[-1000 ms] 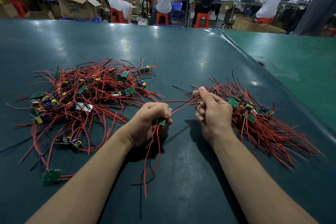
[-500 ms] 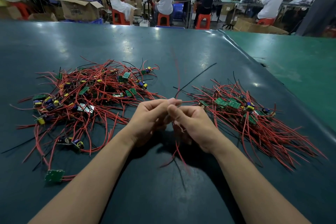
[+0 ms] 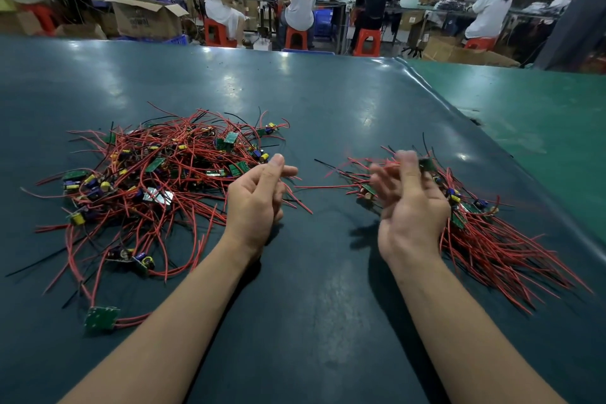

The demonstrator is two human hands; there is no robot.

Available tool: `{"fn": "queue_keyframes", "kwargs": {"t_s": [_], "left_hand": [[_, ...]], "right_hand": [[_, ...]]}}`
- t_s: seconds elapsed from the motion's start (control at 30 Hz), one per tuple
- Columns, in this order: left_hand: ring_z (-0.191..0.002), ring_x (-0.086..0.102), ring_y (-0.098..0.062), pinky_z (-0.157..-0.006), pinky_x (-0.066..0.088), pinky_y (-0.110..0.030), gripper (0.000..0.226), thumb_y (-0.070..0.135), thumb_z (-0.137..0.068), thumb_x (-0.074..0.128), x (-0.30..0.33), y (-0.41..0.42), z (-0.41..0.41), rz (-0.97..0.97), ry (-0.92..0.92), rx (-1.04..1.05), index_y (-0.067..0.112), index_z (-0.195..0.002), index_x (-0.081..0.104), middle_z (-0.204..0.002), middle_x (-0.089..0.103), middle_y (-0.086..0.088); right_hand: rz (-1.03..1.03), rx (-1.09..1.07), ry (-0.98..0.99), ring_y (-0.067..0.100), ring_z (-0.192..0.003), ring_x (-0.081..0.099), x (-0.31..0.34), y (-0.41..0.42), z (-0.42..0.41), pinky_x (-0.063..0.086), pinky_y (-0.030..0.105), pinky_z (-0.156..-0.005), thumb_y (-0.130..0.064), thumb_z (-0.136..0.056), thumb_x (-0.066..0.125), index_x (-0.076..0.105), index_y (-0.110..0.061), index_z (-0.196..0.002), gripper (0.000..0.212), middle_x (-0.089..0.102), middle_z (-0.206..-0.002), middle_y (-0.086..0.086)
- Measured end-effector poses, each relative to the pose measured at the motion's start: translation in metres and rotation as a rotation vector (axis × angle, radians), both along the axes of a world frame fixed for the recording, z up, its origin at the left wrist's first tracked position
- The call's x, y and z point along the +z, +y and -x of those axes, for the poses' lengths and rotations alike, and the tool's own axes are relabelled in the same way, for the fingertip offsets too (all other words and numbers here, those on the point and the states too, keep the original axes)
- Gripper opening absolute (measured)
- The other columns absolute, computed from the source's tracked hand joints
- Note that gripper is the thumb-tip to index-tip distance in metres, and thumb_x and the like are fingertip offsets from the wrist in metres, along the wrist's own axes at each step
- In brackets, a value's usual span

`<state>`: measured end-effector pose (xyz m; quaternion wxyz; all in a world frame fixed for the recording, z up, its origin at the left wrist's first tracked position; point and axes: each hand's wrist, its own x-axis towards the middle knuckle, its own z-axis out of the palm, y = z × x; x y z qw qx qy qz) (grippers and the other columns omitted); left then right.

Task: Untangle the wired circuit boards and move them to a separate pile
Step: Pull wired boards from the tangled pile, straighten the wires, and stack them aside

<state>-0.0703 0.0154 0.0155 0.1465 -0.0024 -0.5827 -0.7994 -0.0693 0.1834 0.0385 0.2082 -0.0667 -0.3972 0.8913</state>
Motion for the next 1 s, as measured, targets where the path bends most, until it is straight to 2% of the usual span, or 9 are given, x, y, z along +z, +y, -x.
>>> {"fn": "queue_keyframes", "kwargs": {"t_s": [0.1, 0.2, 0.27, 0.33, 0.4, 0.5, 0.57, 0.8, 1.0], "left_hand": [[-0.044, 0.025, -0.011, -0.046, 0.018, -0.027, 0.031, 0.022, -0.101, 0.053, -0.003, -0.003, 0.0, 0.176, 0.093, 0.177, 0.003, -0.082, 0.069, -0.053, 0.035, 0.0], [-0.048, 0.034, -0.012, -0.048, 0.025, -0.029, 0.029, 0.024, -0.097, 0.055, -0.005, -0.005, -0.003, 0.45, 0.216, 0.359, 0.009, -0.075, 0.068, -0.053, 0.045, 0.002], [-0.057, 0.048, -0.014, -0.055, 0.038, -0.032, 0.024, 0.025, -0.093, 0.058, -0.005, -0.007, -0.006, 0.756, 0.299, 0.535, 0.011, -0.075, 0.066, -0.062, 0.056, 0.002], [-0.079, 0.054, -0.025, -0.072, 0.043, -0.037, 0.013, 0.023, -0.089, 0.062, -0.004, -0.013, -0.006, 1.065, 0.33, 0.722, 0.013, -0.089, 0.069, -0.083, 0.063, -0.003], [-0.103, 0.05, -0.034, -0.086, 0.039, -0.043, 0.027, 0.026, -0.086, 0.062, -0.003, -0.023, -0.002, 1.238, 0.151, 0.853, 0.014, -0.11, 0.065, -0.106, 0.06, -0.011], [-0.131, 0.036, -0.037, -0.105, 0.029, -0.048, 0.053, 0.03, -0.087, 0.058, -0.004, -0.044, 0.002, 1.291, -0.263, 0.816, 0.01, -0.136, 0.048, -0.139, 0.045, -0.018], [-0.134, 0.035, -0.037, -0.11, 0.024, -0.047, 0.052, 0.03, -0.089, 0.056, -0.005, -0.052, 0.002, 1.349, -0.414, 0.745, 0.009, -0.136, 0.049, -0.145, 0.042, -0.018], [-0.11, 0.049, -0.036, -0.095, 0.032, -0.046, 0.026, 0.034, -0.095, 0.056, -0.006, -0.059, 0.002, 1.446, -0.447, 0.769, 0.018, -0.107, 0.073, -0.113, 0.063, -0.012], [-0.101, 0.051, -0.037, -0.083, 0.034, -0.047, 0.019, 0.027, -0.095, 0.06, -0.005, -0.052, 0.001, 1.254, -0.176, 0.936, 0.014, -0.101, 0.072, -0.099, 0.07, -0.012]], "right_hand": [[0.16, 0.027, -0.097, 0.018, -0.07, 0.073, -0.007, 0.0, 0.001, 0.059, 0.019, -0.062, -0.008, -0.091, 0.066, 0.063, -0.002, -0.083, 0.011, 0.072, -0.083, 0.016], [0.023, 0.169, -0.275, 0.017, -0.061, 0.071, -0.017, -0.007, -0.002, 0.06, 0.023, -0.061, -0.017, -0.094, 0.064, 0.064, 0.0, -0.085, 0.019, 0.074, -0.074, 0.013], [-0.107, 0.254, -0.309, 0.017, -0.055, 0.069, -0.019, -0.011, -0.003, 0.056, 0.022, -0.049, -0.02, -0.095, 0.063, 0.066, 0.0, -0.086, 0.022, 0.072, -0.067, 0.009], [-0.262, 0.269, -0.293, 0.014, -0.047, 0.063, -0.021, -0.014, -0.003, 0.049, 0.019, -0.042, -0.021, -0.095, 0.063, 0.068, -0.003, -0.084, 0.022, 0.068, -0.061, 0.005], [-0.381, 0.286, -0.278, 0.012, -0.044, 0.059, -0.021, -0.015, -0.004, 0.046, 0.02, -0.04, -0.022, -0.096, 0.062, 0.069, -0.005, -0.084, 0.021, 0.066, -0.059, 0.002], [-0.461, 0.321, -0.271, 0.012, -0.044, 0.056, -0.022, -0.015, -0.006, 0.044, 0.02, -0.04, -0.023, -0.096, 0.062, 0.069, -0.004, -0.088, 0.021, 0.065, -0.059, 0.002], [-0.463, 0.329, -0.27, 0.012, -0.043, 0.055, -0.022, -0.014, -0.006, 0.044, 0.021, -0.039, -0.022, -0.096, 0.062, 0.067, -0.003, -0.091, 0.02, 0.065, -0.059, 0.003], [-0.484, 0.373, -0.267, 0.013, -0.041, 0.053, -0.02, -0.014, -0.007, 0.042, 0.021, -0.038, -0.018, -0.094, 0.065, 0.065, -0.005, -0.091, 0.013, 0.065, -0.059, 0.003], [-0.504, 0.4, -0.258, 0.011, -0.041, 0.052, -0.02, -0.015, -0.007, 0.042, 0.02, -0.038, -0.019, -0.095, 0.063, 0.066, -0.003, -0.095, 0.016, 0.064, -0.058, 0.001]]}}
